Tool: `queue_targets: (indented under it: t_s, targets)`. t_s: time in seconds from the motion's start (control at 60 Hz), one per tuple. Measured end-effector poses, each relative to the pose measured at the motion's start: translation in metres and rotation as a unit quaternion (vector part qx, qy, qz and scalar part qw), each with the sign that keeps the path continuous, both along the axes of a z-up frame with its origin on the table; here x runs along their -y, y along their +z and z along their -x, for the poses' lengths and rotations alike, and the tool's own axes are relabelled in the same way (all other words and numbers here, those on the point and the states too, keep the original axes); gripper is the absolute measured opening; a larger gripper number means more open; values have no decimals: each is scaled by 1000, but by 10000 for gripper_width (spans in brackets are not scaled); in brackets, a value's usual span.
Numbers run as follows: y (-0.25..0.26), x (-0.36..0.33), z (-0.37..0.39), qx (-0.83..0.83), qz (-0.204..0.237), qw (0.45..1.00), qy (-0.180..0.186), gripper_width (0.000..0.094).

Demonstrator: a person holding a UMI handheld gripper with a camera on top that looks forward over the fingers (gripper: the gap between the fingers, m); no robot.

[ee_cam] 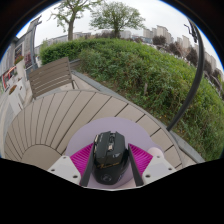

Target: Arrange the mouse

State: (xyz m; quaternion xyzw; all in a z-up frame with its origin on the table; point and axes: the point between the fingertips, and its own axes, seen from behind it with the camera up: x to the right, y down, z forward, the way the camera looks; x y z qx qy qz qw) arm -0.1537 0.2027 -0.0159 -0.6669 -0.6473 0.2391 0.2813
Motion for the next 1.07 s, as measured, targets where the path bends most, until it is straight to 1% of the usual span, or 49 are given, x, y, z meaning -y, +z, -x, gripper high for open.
queue_targets:
  t_s: [0.05, 0.083, 0.117, 0.15, 0.167, 0.25, 0.333, 0.417, 0.517, 0.633, 0.717, 0.9, 0.983, 1.067]
  targets:
    - [2, -5, 2, -1, 8, 1000, -22, 701]
    - [9, -9, 1, -3, 4, 999, -32, 797]
    - [22, -13, -2, -11, -5, 999, -39, 862]
    - [28, -18, 7, -19, -11, 999, -44, 857]
    - [43, -12, -6, -21, -11, 999, -44, 851]
    - [84, 8, -36, -25, -7, 999, -41, 848]
    - [134, 39, -91, -23, 4, 999, -39, 849]
    - [172, 71, -147, -25, 3, 999, -27, 849]
    - [204, 104, -211, -35, -3, 999, -14, 850]
    - [215, 133, -273, -26, 4, 999, -19, 853]
    - [218, 152, -302, -22, 9, 1000, -13, 854]
    - [219, 173, -326, -25, 1, 999, -20, 855]
    - [226, 170, -331, -29, -21, 999, -36, 856]
    - [225, 179, -333, -29, -15, 998, -44, 860]
